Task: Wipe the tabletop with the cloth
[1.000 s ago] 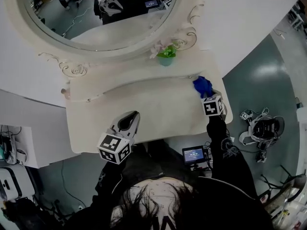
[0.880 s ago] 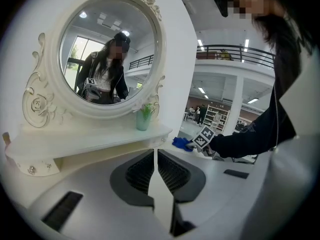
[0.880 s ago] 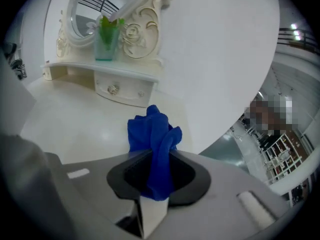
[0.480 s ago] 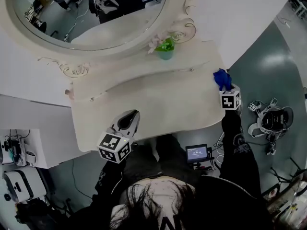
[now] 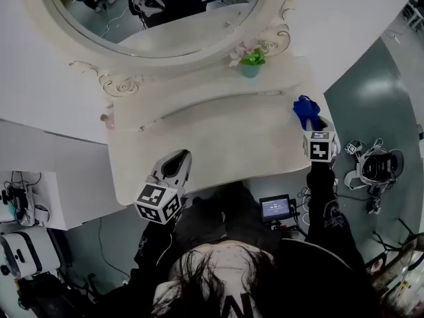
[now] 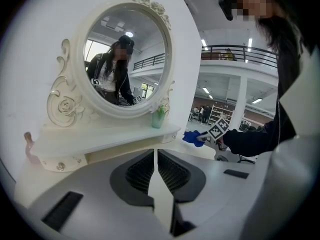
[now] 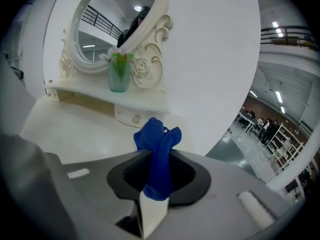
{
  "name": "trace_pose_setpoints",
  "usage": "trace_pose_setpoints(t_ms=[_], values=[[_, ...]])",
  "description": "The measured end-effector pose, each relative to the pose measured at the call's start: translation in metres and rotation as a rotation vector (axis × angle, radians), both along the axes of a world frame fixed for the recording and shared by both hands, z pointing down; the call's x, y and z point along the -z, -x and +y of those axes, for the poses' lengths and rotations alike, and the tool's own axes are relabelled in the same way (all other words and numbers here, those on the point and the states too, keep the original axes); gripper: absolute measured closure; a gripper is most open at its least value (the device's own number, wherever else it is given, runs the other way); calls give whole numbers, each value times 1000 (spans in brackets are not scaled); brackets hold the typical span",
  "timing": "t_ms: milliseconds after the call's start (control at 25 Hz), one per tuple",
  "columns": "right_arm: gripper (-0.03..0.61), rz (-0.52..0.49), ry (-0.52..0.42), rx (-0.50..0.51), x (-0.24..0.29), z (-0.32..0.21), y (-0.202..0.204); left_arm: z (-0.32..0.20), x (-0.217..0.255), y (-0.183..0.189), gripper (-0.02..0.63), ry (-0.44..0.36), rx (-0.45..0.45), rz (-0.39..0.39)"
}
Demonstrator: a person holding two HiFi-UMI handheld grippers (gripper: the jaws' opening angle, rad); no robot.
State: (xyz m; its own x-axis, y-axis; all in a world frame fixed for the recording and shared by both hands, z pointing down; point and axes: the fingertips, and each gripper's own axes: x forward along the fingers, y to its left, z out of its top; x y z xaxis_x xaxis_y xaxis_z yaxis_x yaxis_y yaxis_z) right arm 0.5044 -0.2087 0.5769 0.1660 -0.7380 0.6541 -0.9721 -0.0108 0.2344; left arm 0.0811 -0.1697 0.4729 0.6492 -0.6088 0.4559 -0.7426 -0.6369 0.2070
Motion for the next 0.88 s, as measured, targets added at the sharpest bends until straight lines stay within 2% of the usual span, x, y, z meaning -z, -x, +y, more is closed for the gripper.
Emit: trace_pose_setpoints(t_ms=[160, 400, 640, 880], values=[[492, -69, -26, 56, 21, 5, 75, 3, 0, 49, 611, -10, 53, 11], [492, -204, -65, 169, 43, 17, 227, 21, -6, 137, 611, -7, 128, 23], [492, -279, -58, 371, 45, 36, 400, 48, -16, 217, 611, -8, 197, 34], [492, -297, 12, 650, 25, 59, 560, 76, -20, 281, 611, -13, 263, 42]])
